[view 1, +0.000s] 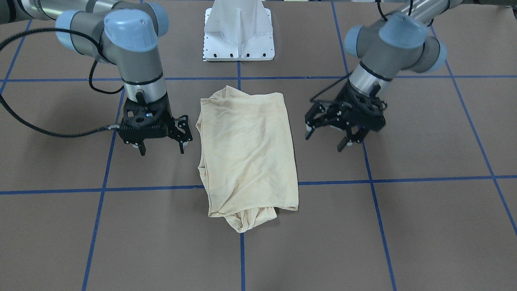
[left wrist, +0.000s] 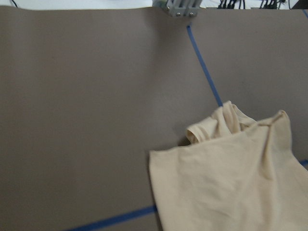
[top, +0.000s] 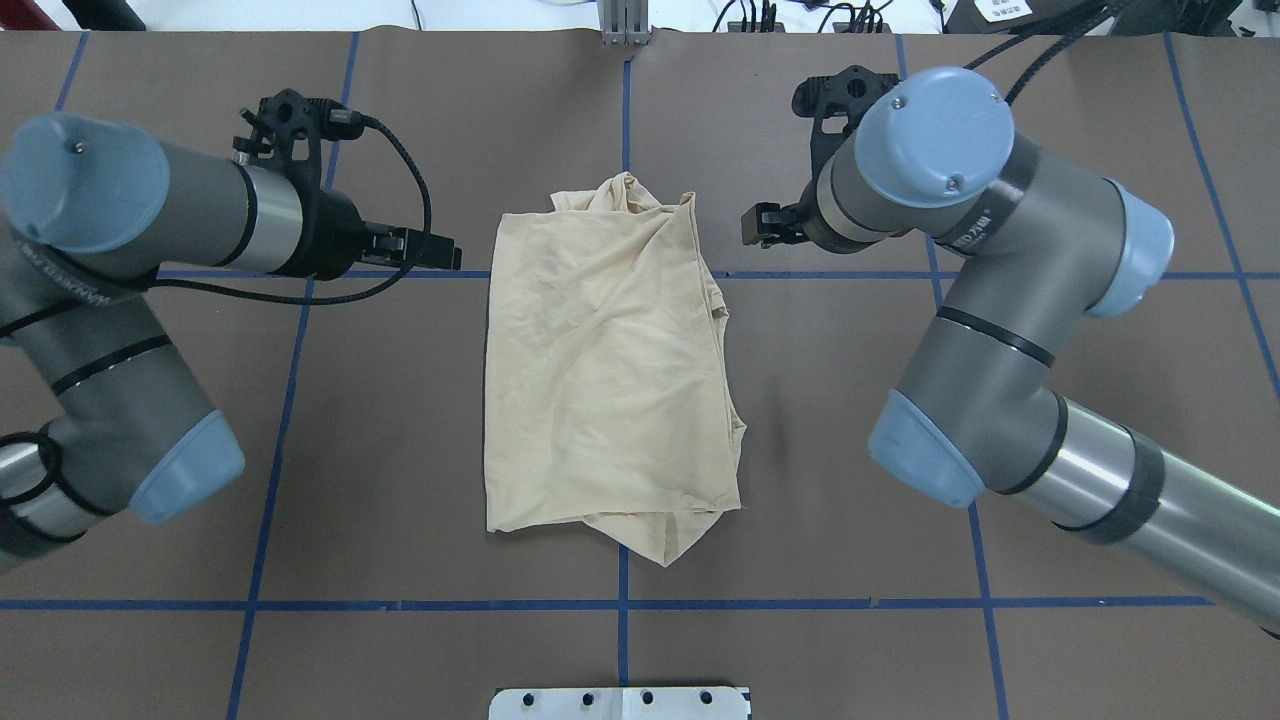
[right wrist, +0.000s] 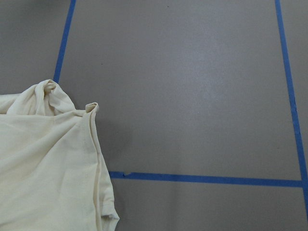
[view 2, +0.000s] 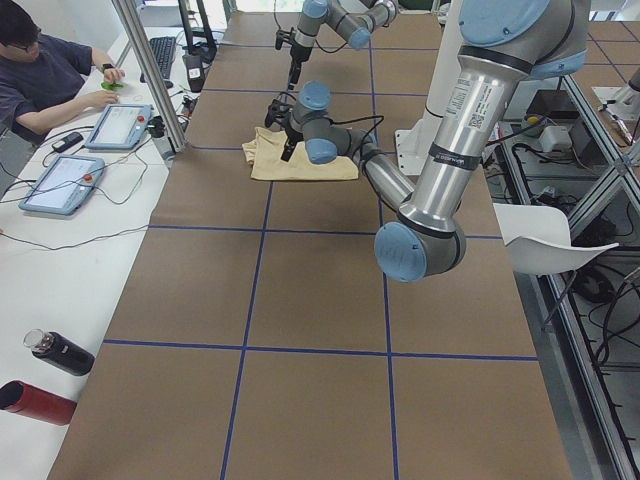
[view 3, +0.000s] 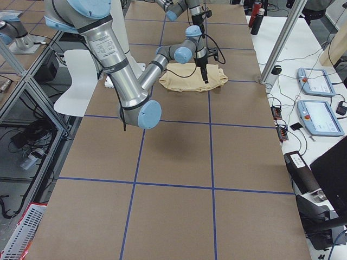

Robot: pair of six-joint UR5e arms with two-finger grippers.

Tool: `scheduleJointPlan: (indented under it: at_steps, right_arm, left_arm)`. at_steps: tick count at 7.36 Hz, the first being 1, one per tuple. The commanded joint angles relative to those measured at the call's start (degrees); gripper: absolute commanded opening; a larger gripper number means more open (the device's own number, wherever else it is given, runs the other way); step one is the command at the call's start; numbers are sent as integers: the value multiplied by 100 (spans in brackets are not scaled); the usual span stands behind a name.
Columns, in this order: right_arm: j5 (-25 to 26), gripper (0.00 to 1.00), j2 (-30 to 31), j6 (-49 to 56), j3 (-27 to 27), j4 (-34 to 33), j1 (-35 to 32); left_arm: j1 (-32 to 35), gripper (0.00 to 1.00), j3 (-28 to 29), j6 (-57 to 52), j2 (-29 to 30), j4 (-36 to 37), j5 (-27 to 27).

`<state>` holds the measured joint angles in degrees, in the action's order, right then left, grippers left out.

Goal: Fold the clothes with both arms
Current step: 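Open and withdraw the right gripper from the shirt, then lower the left gripper to the shirt's near edge while the right gripper approaches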

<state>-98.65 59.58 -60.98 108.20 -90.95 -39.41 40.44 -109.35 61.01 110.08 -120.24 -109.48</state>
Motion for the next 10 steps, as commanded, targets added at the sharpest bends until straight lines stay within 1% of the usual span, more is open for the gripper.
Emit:
scheduleJointPlan:
  at_steps: [1, 3, 4, 6, 7, 8, 10]
  right_arm:
    - [135, 100, 379, -606, 561, 16, 370]
    - [634, 100, 466, -1169, 641, 260, 923]
    - [759, 100, 554, -1249, 720, 384, 1065]
    - [786, 100, 581, -1250, 738, 385, 1093]
    - [786, 100, 598, -1250, 738, 385, 1102]
    - [795, 100, 599, -1250, 738, 385, 1119]
    - [795, 100, 607, -1250, 738, 385, 1119]
  left_arm:
    - [-1198, 100, -640, 1049, -426, 149, 817]
    - [-2037, 100, -571, 1587, -566, 158, 1418]
    - [-2223, 100, -448, 1633, -576, 158, 1586]
    - [-2312, 100, -1, 1642, -488, 158, 1614]
    - [-2330, 95, 53, 1651, -488, 158, 1632]
    - [-2417, 80, 71, 1677, -488, 158, 1754]
    - [-2523, 59, 325, 1686, -313, 158, 1764]
